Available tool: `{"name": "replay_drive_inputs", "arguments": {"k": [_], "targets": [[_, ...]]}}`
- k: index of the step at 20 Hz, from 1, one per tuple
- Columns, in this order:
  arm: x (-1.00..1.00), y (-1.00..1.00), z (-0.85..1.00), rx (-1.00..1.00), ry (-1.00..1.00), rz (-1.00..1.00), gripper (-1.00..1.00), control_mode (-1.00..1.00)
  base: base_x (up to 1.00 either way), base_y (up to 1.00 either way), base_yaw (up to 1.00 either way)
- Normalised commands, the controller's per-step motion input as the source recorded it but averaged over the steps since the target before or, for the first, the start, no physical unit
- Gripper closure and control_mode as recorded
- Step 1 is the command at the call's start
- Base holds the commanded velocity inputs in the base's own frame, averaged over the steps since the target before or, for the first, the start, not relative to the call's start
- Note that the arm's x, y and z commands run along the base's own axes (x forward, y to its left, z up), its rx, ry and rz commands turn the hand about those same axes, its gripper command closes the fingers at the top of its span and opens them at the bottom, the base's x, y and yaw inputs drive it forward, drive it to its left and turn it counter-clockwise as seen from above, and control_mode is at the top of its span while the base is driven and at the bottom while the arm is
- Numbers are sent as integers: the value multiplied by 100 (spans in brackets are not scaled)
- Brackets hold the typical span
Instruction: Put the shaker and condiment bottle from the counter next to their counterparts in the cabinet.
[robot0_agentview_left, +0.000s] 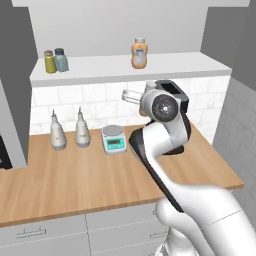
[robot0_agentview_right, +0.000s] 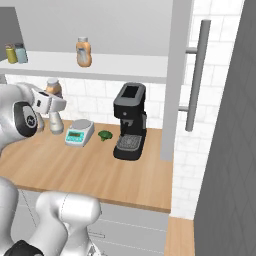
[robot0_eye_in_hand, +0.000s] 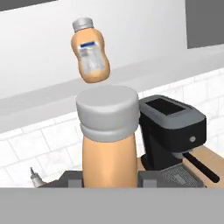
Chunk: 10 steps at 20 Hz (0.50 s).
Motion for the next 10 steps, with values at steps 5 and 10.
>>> {"name": "replay_drive_inputs", "arguments": {"k": [5,10], "targets": [[-19,-7,62,0,-9,1,100,-100,0,0,0],[-1,-8,59,0,-6,3,100,-100,0,0,0]]}}
